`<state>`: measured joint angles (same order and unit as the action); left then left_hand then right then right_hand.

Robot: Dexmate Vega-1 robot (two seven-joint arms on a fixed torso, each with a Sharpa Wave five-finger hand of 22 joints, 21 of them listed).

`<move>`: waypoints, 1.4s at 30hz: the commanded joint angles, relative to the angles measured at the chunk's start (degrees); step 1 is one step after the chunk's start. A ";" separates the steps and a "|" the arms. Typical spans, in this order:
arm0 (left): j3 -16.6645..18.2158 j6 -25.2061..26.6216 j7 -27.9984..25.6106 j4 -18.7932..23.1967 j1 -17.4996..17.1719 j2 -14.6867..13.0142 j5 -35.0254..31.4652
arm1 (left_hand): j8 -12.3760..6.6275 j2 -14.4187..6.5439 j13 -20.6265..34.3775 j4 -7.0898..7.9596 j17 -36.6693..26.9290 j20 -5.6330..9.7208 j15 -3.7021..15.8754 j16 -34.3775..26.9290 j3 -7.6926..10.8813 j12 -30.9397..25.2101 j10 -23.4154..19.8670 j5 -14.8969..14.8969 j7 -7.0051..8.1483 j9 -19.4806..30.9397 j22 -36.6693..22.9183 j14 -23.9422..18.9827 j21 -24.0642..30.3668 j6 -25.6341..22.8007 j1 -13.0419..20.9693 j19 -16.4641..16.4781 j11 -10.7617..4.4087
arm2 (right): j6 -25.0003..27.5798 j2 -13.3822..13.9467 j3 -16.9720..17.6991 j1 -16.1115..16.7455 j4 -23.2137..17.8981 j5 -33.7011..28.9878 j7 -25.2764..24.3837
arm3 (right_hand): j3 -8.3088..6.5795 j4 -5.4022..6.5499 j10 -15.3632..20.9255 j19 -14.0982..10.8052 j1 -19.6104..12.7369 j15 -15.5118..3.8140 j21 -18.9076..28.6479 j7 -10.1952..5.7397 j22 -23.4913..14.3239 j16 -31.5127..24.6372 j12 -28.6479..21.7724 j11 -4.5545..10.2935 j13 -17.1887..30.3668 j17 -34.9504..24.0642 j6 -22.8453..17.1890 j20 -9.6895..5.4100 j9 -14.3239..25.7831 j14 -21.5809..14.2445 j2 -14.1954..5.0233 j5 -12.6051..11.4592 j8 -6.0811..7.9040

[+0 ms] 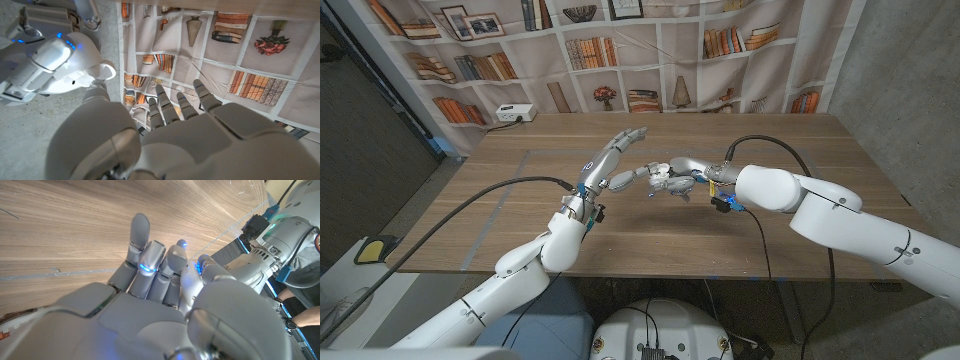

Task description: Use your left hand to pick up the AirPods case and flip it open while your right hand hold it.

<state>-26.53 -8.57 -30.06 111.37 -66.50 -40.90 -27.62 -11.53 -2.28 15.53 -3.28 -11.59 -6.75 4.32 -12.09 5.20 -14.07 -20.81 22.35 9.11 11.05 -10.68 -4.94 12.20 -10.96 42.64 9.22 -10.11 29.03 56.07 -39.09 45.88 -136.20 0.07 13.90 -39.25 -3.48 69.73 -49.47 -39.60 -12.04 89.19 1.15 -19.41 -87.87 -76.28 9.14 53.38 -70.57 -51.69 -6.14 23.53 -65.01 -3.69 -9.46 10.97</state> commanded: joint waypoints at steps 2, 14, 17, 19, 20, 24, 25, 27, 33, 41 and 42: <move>0.54 -0.97 -0.84 -0.50 -0.54 0.23 0.80 | -0.54 -0.67 0.04 0.73 -0.11 0.31 -0.11 -0.43 0.01 -0.56 -0.86 0.48 -0.29 0.22 -0.16 -0.69 0.19 -0.66 -0.69 0.35 0.16 | -0.09 -0.55 -0.11 0.06 0.53 -0.88 0.33 | 0.09 -0.09 -0.81 0.24 -6.82 -0.10 0.29 1.81 -0.07 0.21 -0.55 0.48 0.37 -0.09 -2.27 -6.01 0.07 -0.06 -7.16 -0.28 0.25; 0.39 -1.90 -0.74 -1.39 -0.24 0.47 1.09 | -0.50 -1.29 -0.03 1.21 -0.10 0.34 -0.12 -0.40 -0.12 -0.59 -1.10 0.55 -0.22 0.21 -0.17 -0.73 0.19 -0.79 -1.10 0.39 0.08 | -0.34 -1.14 -0.09 -0.26 1.62 -0.21 0.80 | 0.17 -0.03 -0.81 0.28 -6.86 -0.10 0.18 1.77 0.16 0.20 -0.55 0.53 0.13 -0.09 -2.40 -6.01 0.01 0.00 -7.17 -0.28 0.29; 0.35 -2.14 -0.67 -1.63 -0.08 0.51 1.17 | -0.47 -1.41 -0.04 1.31 -0.09 0.34 -0.11 -0.39 -0.17 -0.57 -1.08 0.56 -0.21 0.20 -0.17 -0.75 0.18 -0.80 -1.18 0.39 0.08 | -0.56 -1.17 -0.14 -0.31 1.90 -0.14 0.90 | 0.17 -0.03 -0.83 0.17 -6.87 -0.10 0.30 1.76 0.05 0.20 -0.52 0.49 0.06 -0.09 -2.36 -6.01 -0.01 0.00 -7.17 -0.28 0.26; 0.31 -2.28 -0.56 -1.78 0.00 0.52 1.26 | -0.49 -1.47 -0.05 1.37 -0.08 0.37 -0.07 -0.39 -0.20 -0.58 -1.13 0.57 -0.19 0.19 -0.16 -0.78 0.17 -0.87 -1.23 0.39 0.07 | -0.46 -1.24 -0.22 -0.36 1.95 -0.21 0.89 | 0.18 -0.03 -0.83 0.11 -6.91 -0.11 0.30 1.71 0.12 0.18 -0.48 0.46 -0.09 -0.09 -2.32 -6.02 0.01 -0.02 -7.17 -0.28 0.27; 0.28 -2.44 -0.49 -1.90 0.06 0.53 1.40 | -0.49 -1.49 -0.05 1.39 -0.08 0.37 -0.07 -0.39 -0.21 -0.57 -1.12 0.58 -0.20 0.19 -0.16 -0.78 0.17 -0.89 -1.24 0.38 0.07 | -0.38 -1.31 -0.26 -0.43 2.05 -0.16 0.96 | 0.18 -0.03 -0.83 0.15 -6.91 -0.11 0.32 1.76 0.07 0.18 -0.55 0.45 0.00 -0.09 -2.33 -6.01 0.00 -0.02 -7.17 -0.28 0.27; 0.19 -3.09 -0.71 -2.38 0.19 0.71 1.58 | -0.44 -1.55 -0.07 1.51 -0.05 0.52 0.07 -0.34 -0.33 -0.56 -1.14 0.58 -0.11 0.18 -0.16 -0.73 0.15 -0.88 -1.37 0.38 0.03 | -0.57 -1.53 0.28 -0.01 2.83 0.74 0.41 | 0.21 0.02 -0.91 0.14 -6.94 -0.10 0.32 1.73 0.06 0.18 -0.71 0.75 0.14 -0.10 -2.32 -6.01 -0.04 0.02 -7.18 -0.28 0.26; 0.16 -3.48 -0.96 -2.65 0.22 0.88 1.74 | -0.48 -1.54 -0.09 1.60 -0.05 0.71 0.24 -0.35 -0.43 -0.59 -1.25 0.57 0.04 0.17 -0.16 -0.79 0.17 -1.02 -1.50 0.43 -0.05 | -0.88 -1.53 0.51 0.19 3.08 1.07 0.21 | 0.21 0.02 -0.87 0.23 -6.95 -0.10 0.24 1.75 0.15 0.18 -0.61 0.57 -0.04 -0.10 -2.34 -6.01 -0.05 0.02 -7.19 -0.28 0.26; 0.21 -4.73 -1.53 -3.38 0.23 1.29 2.61 | -0.51 -1.67 -0.13 1.95 -0.06 0.77 0.35 -0.39 -0.64 -0.54 -1.19 0.50 -0.11 0.17 -0.17 -0.91 0.18 -1.22 -1.99 0.46 0.36 | -1.02 -1.56 0.77 0.36 3.42 1.58 0.02 | 0.22 0.03 -0.68 0.21 -6.95 -0.10 0.37 1.68 -0.04 0.18 -0.25 0.54 -0.75 -0.09 -2.36 -6.00 -0.03 0.02 -7.18 -0.29 0.28; 0.93 -6.82 -3.40 -4.55 -0.21 2.11 3.65 | -0.50 -2.38 -0.32 4.26 -0.17 1.34 0.86 -0.56 -2.01 -0.62 -1.74 0.06 0.26 0.16 -0.24 -1.44 0.26 -1.75 -5.28 0.65 0.52 | -1.44 -1.65 1.07 0.47 4.18 2.56 -0.23 | 0.23 0.06 -0.92 0.11 -6.99 -0.11 0.33 1.78 0.06 0.18 -0.71 0.64 -0.06 -0.09 -2.30 -6.01 -0.03 0.02 -7.18 -0.30 0.26; 2.49 -8.22 -4.75 -4.86 -1.92 2.40 5.02 | -0.34 -1.91 -0.53 6.19 -0.17 1.57 1.26 -0.61 -3.81 -0.59 -1.96 -0.34 0.31 0.08 -0.27 -1.91 0.29 -1.94 -8.45 0.79 0.71 | -1.34 -2.22 1.11 0.54 4.68 3.27 -1.15 | 0.25 0.08 -0.76 0.14 -7.04 -0.11 0.28 1.77 0.14 0.19 -0.59 0.58 -0.52 -0.08 -2.31 -6.02 -0.08 0.02 -7.17 -0.29 0.24; 2.54 -8.24 -4.71 -4.86 -1.95 2.45 4.99 | -0.33 -1.63 -0.59 6.68 -0.17 1.66 1.42 -0.69 -4.38 -0.68 -2.27 -0.34 0.43 0.05 -0.28 -2.22 0.30 -2.08 -9.30 0.83 0.63 | -1.31 -2.20 1.08 0.52 4.67 3.30 -1.18 | 0.26 0.09 -0.89 0.12 -7.03 -0.11 0.28 1.84 0.14 0.18 -0.95 0.58 0.07 -0.08 -2.32 -6.02 -0.03 0.02 -7.17 -0.29 0.28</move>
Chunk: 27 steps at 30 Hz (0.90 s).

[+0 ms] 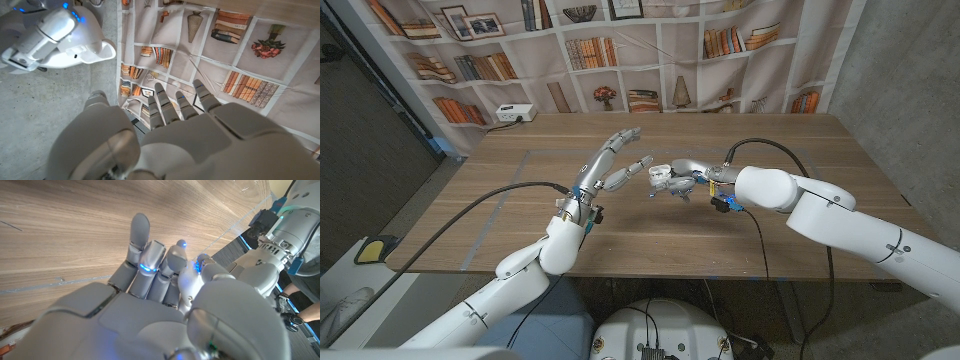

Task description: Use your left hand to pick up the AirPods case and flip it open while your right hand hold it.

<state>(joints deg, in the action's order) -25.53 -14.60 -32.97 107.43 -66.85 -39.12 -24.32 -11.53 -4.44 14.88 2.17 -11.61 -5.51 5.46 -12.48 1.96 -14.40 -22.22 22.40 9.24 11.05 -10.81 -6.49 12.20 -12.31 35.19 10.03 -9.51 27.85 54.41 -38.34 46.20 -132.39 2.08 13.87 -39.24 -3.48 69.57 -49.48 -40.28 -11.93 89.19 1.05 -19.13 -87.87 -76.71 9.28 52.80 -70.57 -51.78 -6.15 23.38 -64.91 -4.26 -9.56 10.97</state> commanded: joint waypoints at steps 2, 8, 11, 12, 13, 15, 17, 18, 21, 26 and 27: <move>2.17 -3.08 -2.57 -1.35 -2.37 0.87 2.59 | -0.45 0.96 -0.03 1.88 -0.13 0.49 0.32 -0.33 -1.96 -0.47 -1.26 -0.32 0.14 0.02 -0.15 -0.95 0.35 -1.24 -2.99 0.19 -0.04 | 0.42 -1.08 0.03 -0.15 0.93 1.41 -1.19 | 0.27 0.12 -0.75 0.25 -6.35 -0.22 0.38 1.82 -0.38 0.18 -0.47 0.46 0.54 -0.09 -2.19 -5.99 0.20 -0.08 -6.61 -0.19 0.30; 3.33 -5.45 -4.72 -2.86 -3.84 2.22 4.28 | -0.53 1.81 -0.19 2.79 -0.08 0.61 0.72 -0.49 -3.34 -0.70 -2.09 -0.06 0.22 -0.04 -0.14 -1.77 0.45 -1.89 -4.65 0.57 0.30 | 1.19 -2.09 0.06 -0.39 1.25 3.14 -1.42 | 0.26 0.14 -0.83 0.22 -6.38 -0.22 0.36 1.82 -0.42 0.17 -0.58 0.38 0.65 -0.10 -2.23 -6.01 0.23 -0.07 -6.63 -0.20 0.32; 3.90 -6.79 -5.38 -3.32 -4.56 2.59 4.90 | -0.48 2.07 -0.25 3.06 -0.06 0.32 0.56 -0.43 -3.79 -0.64 -2.05 0.07 -0.06 -0.07 -0.14 -1.81 0.42 -1.94 -5.13 0.55 0.49 | 1.69 -2.36 0.30 0.07 0.86 3.94 -2.40 | 0.28 0.17 -0.55 0.22 -6.39 -0.22 0.31 1.81 -0.42 0.16 -0.30 0.46 -0.03 -0.10 -2.26 -6.01 0.26 -0.08 -6.61 -0.20 0.33; 4.17 -7.21 -5.37 -3.34 -4.89 2.50 5.16 | -0.48 2.16 -0.27 3.13 -0.05 0.36 0.56 -0.41 -3.92 -0.64 -2.07 0.11 -0.03 -0.07 -0.13 -1.80 0.42 -1.97 -5.26 0.56 0.48 | 2.37 -2.33 0.15 0.07 0.35 3.65 -2.85 | 0.28 0.17 -0.69 0.23 -6.39 -0.22 0.30 1.86 -0.41 0.15 -0.52 0.43 0.35 -0.10 -2.31 -6.01 0.26 -0.08 -6.61 -0.20 0.35; 4.51 -7.57 -5.50 -3.32 -5.29 2.43 5.32 | -0.34 2.38 -0.31 3.28 -0.04 0.04 0.28 -0.32 -4.25 -0.53 -1.85 0.23 -0.43 -0.08 -0.13 -1.67 0.37 -1.72 -5.55 0.48 0.75 | 2.82 -2.35 0.10 0.13 -0.06 3.57 -3.26 | 0.28 0.17 -0.80 0.21 -6.39 -0.22 0.29 1.81 -0.38 0.15 -0.75 0.39 0.75 -0.10 -2.28 -6.01 0.28 -0.08 -6.61 -0.20 0.35; 5.20 -8.36 -5.68 -3.42 -6.02 2.25 5.61 | -0.23 2.66 -0.34 3.42 -0.02 -0.24 0.00 -0.21 -4.60 -0.41 -1.62 0.38 -0.70 -0.09 -0.12 -1.54 0.32 -1.51 -5.83 0.41 0.97 | 3.22 -2.55 0.23 0.41 -0.55 3.96 -3.99 | 0.29 0.18 -0.52 0.17 -6.39 -0.22 0.33 1.88 -0.44 0.15 -0.42 0.43 0.04 -0.10 -2.36 -6.01 0.17 -0.08 -6.61 -0.20 0.31; 5.71 -9.89 -5.86 -4.07 -6.45 2.42 6.47 | -0.20 2.81 -0.37 3.49 -0.01 -0.21 -0.03 -0.18 -4.79 -0.37 -1.55 0.47 -0.69 -0.09 -0.11 -1.52 0.31 -1.47 -5.97 0.41 0.99 | 3.87 -2.68 0.02 0.38 -1.12 4.00 -4.47 | 0.31 0.19 -0.66 0.13 -6.41 -0.23 0.20 1.92 -0.22 0.14 -0.62 0.51 0.36 -0.09 -2.26 -6.01 0.17 -0.11 -6.61 -0.19 0.27; 5.81 -11.41 -5.92 -4.80 -6.50 2.69 7.39 | -0.27 3.01 -0.40 3.70 0.00 0.13 0.24 -0.16 -5.15 -0.42 -1.73 0.59 -0.65 -0.10 -0.12 -1.59 0.33 -1.74 -6.35 0.47 1.00 | 4.13 -2.83 0.00 0.42 -1.33 4.19 -4.72 | 0.32 0.18 -0.55 -0.03 -6.42 -0.23 0.28 1.90 -0.23 0.13 -0.53 0.47 0.11 -0.09 -2.32 -5.99 0.16 -0.14 -6.60 -0.20 0.28; 6.43 -13.75 -6.49 -6.02 -6.84 3.31 7.52 | -0.38 3.14 -0.46 4.08 0.00 0.24 0.13 -0.20 -5.63 -0.45 -1.90 0.74 -0.54 -0.12 -0.14 -1.82 0.30 -2.16 -7.01 0.42 1.17 | 2.99 -3.22 0.04 0.60 -1.16 5.31 -4.88 | 0.32 0.17 -0.56 0.08 -6.44 -0.23 0.32 1.99 -0.34 0.12 -0.63 0.54 0.19 -0.09 -2.38 -6.00 0.08 -0.17 -6.59 -0.20 0.27; 7.50 -15.64 -6.66 -6.46 -7.64 3.95 7.09 | -0.31 3.34 -0.55 4.64 0.00 0.25 0.16 -0.10 -6.33 -0.41 -1.93 0.85 -0.40 -0.15 -0.16 -1.79 0.23 -2.25 -7.99 0.25 1.45 | 3.85 -3.17 -0.91 -0.41 -2.15 4.74 -4.86 | 0.33 0.18 -0.84 0.05 -6.46 -0.22 0.29 1.93 -0.34 0.11 -1.20 0.54 1.10 -0.09 -2.29 -6.00 0.18 -0.20 -6.61 -0.21 0.29; 7.66 -15.91 -6.45 -6.42 -7.81 4.12 7.39 | -0.31 3.37 -0.56 4.69 0.00 0.25 0.11 -0.09 -6.41 -0.41 -1.94 0.86 -0.41 -0.16 -0.16 -1.78 0.22 -2.28 -8.08 0.23 1.48 | 4.12 -3.20 -0.94 -0.52 -2.31 4.79 -4.95 | 0.32 0.17 -0.56 0.07 -6.47 -0.23 0.31 1.88 -0.40 0.09 -0.80 0.41 0.32 -0.10 -2.27 -6.00 0.30 -0.21 -6.61 -0.22 0.35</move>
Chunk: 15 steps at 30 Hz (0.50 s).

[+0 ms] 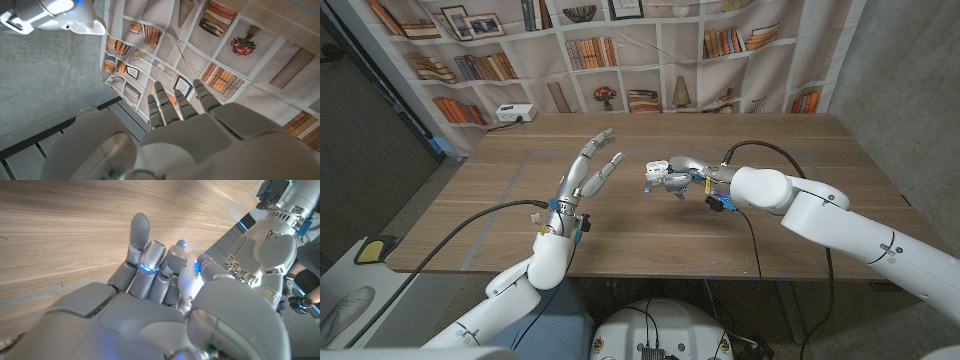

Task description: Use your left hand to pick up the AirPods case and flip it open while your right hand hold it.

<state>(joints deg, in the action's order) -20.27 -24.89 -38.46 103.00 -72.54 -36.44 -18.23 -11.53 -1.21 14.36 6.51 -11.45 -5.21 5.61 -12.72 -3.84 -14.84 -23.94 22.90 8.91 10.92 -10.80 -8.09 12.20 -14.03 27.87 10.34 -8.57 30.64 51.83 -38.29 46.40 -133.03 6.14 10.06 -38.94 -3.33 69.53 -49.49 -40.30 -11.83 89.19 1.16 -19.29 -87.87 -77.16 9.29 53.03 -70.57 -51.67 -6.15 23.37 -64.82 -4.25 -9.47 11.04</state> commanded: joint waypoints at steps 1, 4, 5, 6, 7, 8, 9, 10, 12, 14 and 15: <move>2.60 -5.74 -0.73 -1.81 -2.33 1.52 1.41 | -0.28 0.20 -0.06 0.44 -0.16 -0.08 -0.12 0.17 -0.74 0.05 -0.22 0.38 -0.11 -0.04 -0.18 -0.17 0.22 -0.53 -0.91 -0.08 0.74 | 1.29 -0.63 -1.00 -0.83 -1.68 0.87 -1.11 | 0.02 0.02 -0.53 0.05 -6.46 -0.33 0.32 1.73 -0.24 0.09 -0.39 0.51 0.14 -0.10 -2.39 -6.00 0.29 -0.31 -6.61 -0.30 0.27; 3.36 -5.92 -0.76 -1.22 -3.07 1.74 0.51 | -0.08 0.37 -0.11 0.69 -0.15 -0.06 -0.25 0.19 -1.13 0.17 0.00 0.43 -0.15 -0.06 -0.18 -0.22 0.21 -0.14 -1.42 -0.09 0.85 | 0.90 -0.58 -1.23 -1.24 -1.68 0.65 -1.16 | 0.04 0.03 -0.53 -0.05 -6.45 -0.33 0.35 1.74 -0.25 0.09 -0.44 0.46 0.17 -0.10 -2.37 -5.99 0.23 -0.32 -6.60 -0.30 0.22; 3.43 -6.60 -0.68 -1.49 -3.08 1.84 0.57 | -0.12 0.38 -0.14 0.88 -0.16 0.05 -0.17 0.19 -1.33 0.17 -0.03 0.46 -0.13 -0.07 -0.19 -0.30 0.23 -0.29 -1.75 -0.04 0.99 | 0.32 -0.53 -1.18 -1.23 -1.49 0.77 -1.12 | 0.04 0.03 -0.66 -0.02 -6.45 -0.33 0.34 1.72 -0.26 0.09 -0.52 0.46 0.34 -0.10 -2.40 -5.99 0.22 -0.33 -6.60 -0.30 0.22; 3.42 -7.50 -0.65 -2.03 -2.99 2.06 0.76 | -0.20 0.25 -0.17 1.15 -0.17 0.05 -0.15 0.15 -1.52 0.18 -0.06 0.47 -0.44 -0.07 -0.21 -0.44 0.24 -0.57 -2.18 -0.04 1.10 | -0.47 -0.44 -1.20 -1.29 -1.17 0.83 -0.93 | 0.04 0.02 -0.50 0.02 -6.45 -0.33 0.39 1.80 -0.42 0.08 -0.36 0.42 -0.03 -0.09 -2.45 -5.99 0.14 -0.35 -6.59 -0.30 0.20; 3.38 -8.38 -0.59 -2.61 -2.90 2.29 0.98 | -0.38 -0.16 -0.26 1.82 -0.19 0.01 -0.31 0.08 -1.96 0.09 -0.39 0.48 -0.65 -0.10 -0.25 -0.80 0.28 -1.30 -3.28 0.01 1.97 | -1.02 -0.40 -1.31 -1.43 -0.83 0.77 -0.72 | 0.04 0.02 -0.56 0.07 -6.45 -0.33 0.33 1.70 -0.36 0.09 -0.32 0.44 -0.07 -0.09 -2.35 -5.99 0.17 -0.35 -6.59 -0.30 0.18; 3.39 -9.12 -0.87 -3.20 -2.85 2.75 0.94 | -0.58 -0.82 -0.35 2.48 -0.21 -0.32 -0.55 0.04 -2.27 0.03 -0.64 0.44 -0.98 -0.13 -0.29 -1.10 0.35 -2.10 -4.38 0.16 2.20 | -1.39 -0.37 -1.36 -1.47 -0.58 0.72 -0.64 | 0.06 0.03 -0.52 0.05 -6.45 -0.32 0.26 1.78 -0.27 0.09 -0.37 0.46 -0.04 -0.09 -2.42 -5.99 0.19 -0.34 -6.59 -0.29 0.22; 3.48 -9.36 -1.28 -3.58 -2.93 3.30 0.68 | -0.64 -1.82 -0.45 3.10 -0.24 -0.65 -0.69 0.02 -2.46 -0.09 -1.05 0.34 -1.26 -0.16 -0.32 -1.34 0.40 -2.64 -5.55 0.25 2.63 | -1.98 -0.28 -1.36 -1.44 -0.32 0.73 -0.51 | 0.05 0.03 -0.53 0.00 -6.45 -0.32 0.30 1.75 -0.31 0.09 -0.48 0.53 0.13 -0.09 -2.40 -5.99 0.20 -0.34 -6.60 -0.29 0.22; 3.53 -9.52 -1.38 -3.87 -2.95 3.76 0.77 | -0.71 -2.23 -0.49 3.30 -0.24 -0.79 -0.80 0.00 -2.54 -0.11 -1.17 0.28 -1.26 -0.18 -0.32 -1.50 0.43 -2.99 -6.01 0.33 2.68 | -2.22 -0.24 -1.36 -1.45 -0.18 0.82 -0.35 | 0.05 0.03 -0.51 -0.01 -6.45 -0.32 0.29 1.78 -0.29 0.09 -0.46 0.45 0.08 -0.09 -2.42 -6.00 0.20 -0.34 -6.60 -0.30 0.23; 3.31 -10.99 -0.97 -4.70 -2.71 4.67 2.31 | -0.76 -2.67 -0.54 3.49 -0.25 -0.91 -0.97 0.01 -2.62 -0.12 -1.26 0.20 -1.53 -0.20 -0.33 -1.58 0.43 -3.32 -6.53 0.32 2.74 | -2.10 -0.29 -1.33 -1.42 -0.16 0.92 -0.35 | 0.04 0.02 -0.69 0.03 -6.47 -0.33 0.16 1.86 -0.14 0.08 -0.76 0.50 0.59 -0.10 -2.45 -6.00 0.12 -0.35 -6.60 -0.30 0.20; 3.74 -11.50 -1.65 -5.10 -2.63 5.28 0.93 | -0.72 -3.24 -0.61 3.70 -0.25 -1.04 -1.21 0.01 -2.75 -0.10 -1.30 0.06 -1.64 -0.22 -0.34 -1.73 0.44 -3.50 -7.27 0.34 3.16 | -2.29 -0.16 -1.40 -1.49 -0.20 0.67 -0.29 | 0.04 0.02 -0.55 -0.06 -6.48 -0.32 0.23 1.75 -0.16 0.09 -0.41 0.40 -0.09 -0.10 -2.47 -6.00 0.17 -0.32 -6.60 -0.31 0.23; 4.00 -11.51 -1.73 -5.11 -2.68 5.38 0.48 | -0.70 -3.31 -0.62 3.72 -0.25 -1.09 -1.20 -0.01 -2.77 -0.08 -1.26 0.04 -1.65 -0.23 -0.34 -1.80 0.45 -3.49 -7.36 0.37 3.17 | -2.25 -0.13 -1.37 -1.52 -0.29 0.61 -0.29 | 0.04 0.02 -0.58 -0.03 -6.48 -0.32 0.23 1.72 -0.18 0.09 -0.51 0.50 0.07 -0.10 -2.40 -5.99 0.18 -0.31 -6.60 -0.31 0.21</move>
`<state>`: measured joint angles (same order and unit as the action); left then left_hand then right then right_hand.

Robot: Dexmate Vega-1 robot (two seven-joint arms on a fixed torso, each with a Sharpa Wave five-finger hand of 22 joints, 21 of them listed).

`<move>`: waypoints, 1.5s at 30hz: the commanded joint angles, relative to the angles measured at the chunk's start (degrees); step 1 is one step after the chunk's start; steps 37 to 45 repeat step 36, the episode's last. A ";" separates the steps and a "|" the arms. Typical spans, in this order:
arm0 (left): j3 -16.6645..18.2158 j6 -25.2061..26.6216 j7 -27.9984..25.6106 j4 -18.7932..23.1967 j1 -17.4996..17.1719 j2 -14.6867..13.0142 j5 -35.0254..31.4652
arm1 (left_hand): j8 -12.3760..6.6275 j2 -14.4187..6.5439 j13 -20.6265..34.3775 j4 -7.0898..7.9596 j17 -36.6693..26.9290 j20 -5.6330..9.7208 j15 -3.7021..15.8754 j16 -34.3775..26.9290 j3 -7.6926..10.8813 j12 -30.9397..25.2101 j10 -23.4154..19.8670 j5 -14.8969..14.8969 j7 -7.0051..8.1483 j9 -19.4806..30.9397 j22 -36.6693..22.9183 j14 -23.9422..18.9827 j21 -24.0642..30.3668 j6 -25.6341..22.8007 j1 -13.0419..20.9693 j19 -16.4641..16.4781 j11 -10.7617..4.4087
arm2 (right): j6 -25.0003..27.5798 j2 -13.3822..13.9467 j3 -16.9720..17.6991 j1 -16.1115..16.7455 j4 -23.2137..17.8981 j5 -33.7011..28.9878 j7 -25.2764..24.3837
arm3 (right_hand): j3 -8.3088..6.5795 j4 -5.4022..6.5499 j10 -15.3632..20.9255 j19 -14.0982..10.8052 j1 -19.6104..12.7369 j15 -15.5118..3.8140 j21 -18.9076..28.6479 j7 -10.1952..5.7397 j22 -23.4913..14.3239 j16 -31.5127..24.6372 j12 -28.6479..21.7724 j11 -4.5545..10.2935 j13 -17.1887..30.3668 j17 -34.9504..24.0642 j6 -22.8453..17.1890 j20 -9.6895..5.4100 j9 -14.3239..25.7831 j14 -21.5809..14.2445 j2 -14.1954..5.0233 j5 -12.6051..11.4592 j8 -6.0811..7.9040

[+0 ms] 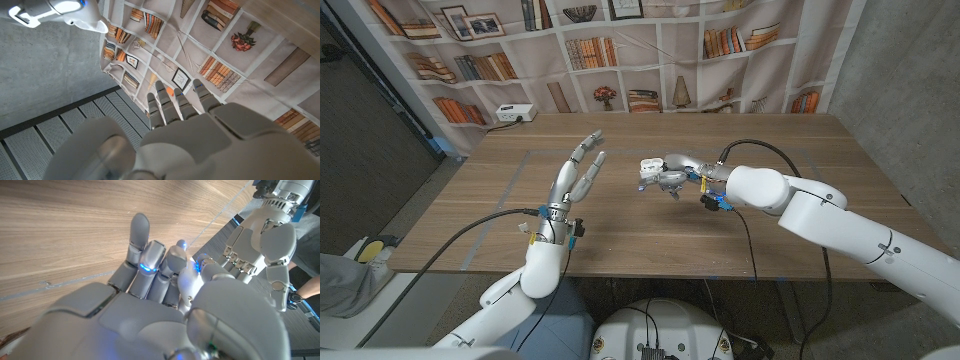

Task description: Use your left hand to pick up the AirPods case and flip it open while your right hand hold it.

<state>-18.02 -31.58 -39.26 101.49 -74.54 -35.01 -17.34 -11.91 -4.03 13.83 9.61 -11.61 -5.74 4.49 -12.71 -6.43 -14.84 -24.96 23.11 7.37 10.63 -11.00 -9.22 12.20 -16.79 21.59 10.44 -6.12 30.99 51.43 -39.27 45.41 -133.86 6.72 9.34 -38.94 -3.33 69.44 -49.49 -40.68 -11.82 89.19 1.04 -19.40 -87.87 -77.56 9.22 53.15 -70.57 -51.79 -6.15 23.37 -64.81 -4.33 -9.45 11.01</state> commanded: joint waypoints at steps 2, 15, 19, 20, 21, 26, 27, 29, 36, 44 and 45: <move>1.97 -5.31 -0.37 -3.78 -0.70 4.21 0.36 | -0.21 -0.76 -0.12 0.68 -0.09 -0.61 -0.09 -0.02 -0.26 -0.02 -0.14 -0.26 -0.05 0.05 -0.14 -0.80 0.44 -0.61 -1.48 0.26 0.83 | -2.97 0.16 -0.24 -0.54 0.82 0.26 0.50 | 0.04 0.03 -0.50 -0.03 -6.10 -0.33 0.32 1.88 -0.23 0.09 -0.18 0.46 0.02 -0.09 -2.37 -5.98 0.12 -0.33 -6.54 -0.32 0.24; 3.69 -7.33 0.21 -5.67 -1.04 6.43 1.92 | -0.07 -1.96 -0.35 0.58 0.01 -0.91 0.05 -0.36 -0.71 -0.19 -0.91 -0.89 0.00 -0.03 -0.08 -2.53 0.53 -1.12 -3.24 0.62 1.30 | -1.82 -0.24 -0.12 -1.39 1.07 -0.05 0.37 | 0.05 0.10 -0.55 0.01 -6.08 -0.32 0.30 1.79 -0.31 0.08 -0.16 0.78 -0.22 -0.09 -2.21 -5.99 0.25 -0.32 -6.54 -0.32 0.25; 3.76 -8.08 1.00 -6.56 -0.69 7.01 2.69 | -0.05 -2.04 -0.38 0.53 0.03 -0.91 0.10 -0.39 -0.77 -0.15 -0.83 -0.97 0.07 -0.04 -0.07 -2.76 0.53 -1.18 -3.41 0.67 1.31 | -1.48 0.03 0.24 -1.17 0.74 0.19 0.15 | 0.04 0.11 -0.64 0.02 -6.09 -0.32 0.32 1.79 -0.37 0.08 -0.31 0.65 0.00 -0.10 -2.29 -6.00 0.18 -0.31 -6.55 -0.32 0.23; 3.75 -8.30 1.13 -6.78 -0.52 7.19 2.70 | -0.03 -2.07 -0.39 0.52 0.04 -0.96 0.11 -0.39 -0.79 -0.13 -0.82 -1.00 0.08 -0.04 -0.06 -2.80 0.54 -1.19 -3.46 0.69 1.31 | -1.33 0.18 0.32 -1.09 0.60 0.19 0.07 | 0.04 0.11 -0.70 0.04 -6.09 -0.33 0.29 1.81 -0.34 0.08 -0.34 0.69 0.06 -0.09 -2.24 -6.00 0.20 -0.32 -6.55 -0.33 0.23; 3.77 -8.41 1.12 -6.93 -0.39 7.41 2.50 | -0.03 -2.08 -0.40 0.51 0.04 -0.98 0.07 -0.38 -0.81 -0.13 -0.82 -1.02 0.16 -0.04 -0.06 -2.80 0.54 -1.19 -3.51 0.71 1.30 | -1.29 0.37 0.41 -0.95 0.43 0.08 -0.11 | 0.03 0.10 -0.60 -0.12 -6.11 -0.32 0.23 1.81 -0.16 0.08 -0.25 0.67 -0.15 -0.09 -2.26 -6.00 0.20 -0.31 -6.55 -0.34 0.23; 3.53 -9.18 1.51 -7.95 0.39 8.40 2.40 | 0.06 -2.18 -0.45 0.43 0.08 -1.00 0.05 -0.37 -0.93 -0.10 -0.82 -1.17 0.22 -0.06 -0.04 -3.03 0.54 -1.14 -3.78 0.76 1.38 | -1.40 0.77 0.99 -0.54 0.37 0.69 -0.30 | 0.04 0.15 -0.74 0.10 -6.08 -0.33 0.28 1.85 -0.30 0.07 -0.19 0.64 -0.29 -0.10 -2.28 -6.00 0.32 -0.28 -6.54 -0.32 0.30; 3.50 -9.21 1.55 -8.15 0.52 8.58 2.32 | 0.09 -2.20 -0.46 0.41 0.09 -0.98 -0.09 -0.39 -0.97 -0.10 -0.85 -1.21 0.21 -0.06 -0.03 -3.14 0.55 -1.10 -3.86 0.80 1.40 | -1.49 0.84 1.02 -0.51 0.42 0.69 -0.32 | 0.05 0.17 -0.59 0.07 -6.06 -0.33 0.21 1.81 -0.15 0.07 0.00 0.63 -0.69 -0.11 -2.23 -6.00 0.44 -0.27 -6.52 -0.31 0.34; 3.35 -9.23 1.95 -8.46 0.76 8.79 2.56 | 0.12 -2.23 -0.48 0.37 0.10 -1.03 -0.03 -0.39 -1.02 -0.11 -0.92 -1.27 0.25 -0.07 -0.03 -3.25 0.55 -1.11 -3.97 0.84 1.37 | -1.57 0.90 1.09 -0.52 0.52 0.80 -0.28 | 0.04 0.16 -0.86 0.13 -6.07 -0.33 0.25 1.85 -0.21 0.07 -0.49 0.60 0.16 -0.11 -2.31 -6.00 0.36 -0.25 -6.54 -0.32 0.30; 3.42 -9.16 2.27 -8.60 0.91 9.35 2.42 | 0.12 -2.30 -0.53 0.29 0.14 -1.02 -0.04 -0.32 -1.15 -0.10 -0.97 -1.42 0.25 -0.08 -0.01 -3.33 0.56 -1.25 -4.22 0.94 1.34 | -2.21 1.00 1.15 -0.70 1.18 0.94 -0.05 | 0.03 0.16 -0.94 0.16 -6.08 -0.32 0.25 1.77 -0.16 0.07 -0.37 0.82 -0.04 -0.10 -2.17 -6.00 0.37 -0.22 -6.54 -0.33 0.25; 3.42 -9.16 2.27 -8.60 0.91 9.35 2.42 | 0.12 -2.30 -0.53 0.29 0.14 -1.02 -0.04 -0.32 -1.15 -0.10 -0.97 -1.42 0.25 -0.08 -0.01 -3.33 0.56 -1.25 -4.22 0.94 1.34 | -2.21 1.00 1.15 -0.70 1.18 0.94 -0.05 | 0.03 0.16 -0.94 0.16 -6.08 -0.32 0.25 1.77 -0.16 0.07 -0.37 0.82 -0.04 -0.10 -2.17 -6.00 0.37 -0.22 -6.54 -0.33 0.25; 3.42 -9.16 2.27 -8.60 0.91 9.35 2.42 | 0.12 -2.30 -0.53 0.29 0.14 -1.02 -0.04 -0.32 -1.15 -0.10 -0.97 -1.42 0.25 -0.08 -0.01 -3.33 0.56 -1.25 -4.22 0.94 1.34 | -2.21 1.00 1.15 -0.70 1.18 0.94 -0.05 | 0.03 0.16 -0.94 0.16 -6.08 -0.32 0.25 1.77 -0.16 0.07 -0.37 0.82 -0.04 -0.10 -2.17 -6.00 0.37 -0.22 -6.54 -0.33 0.25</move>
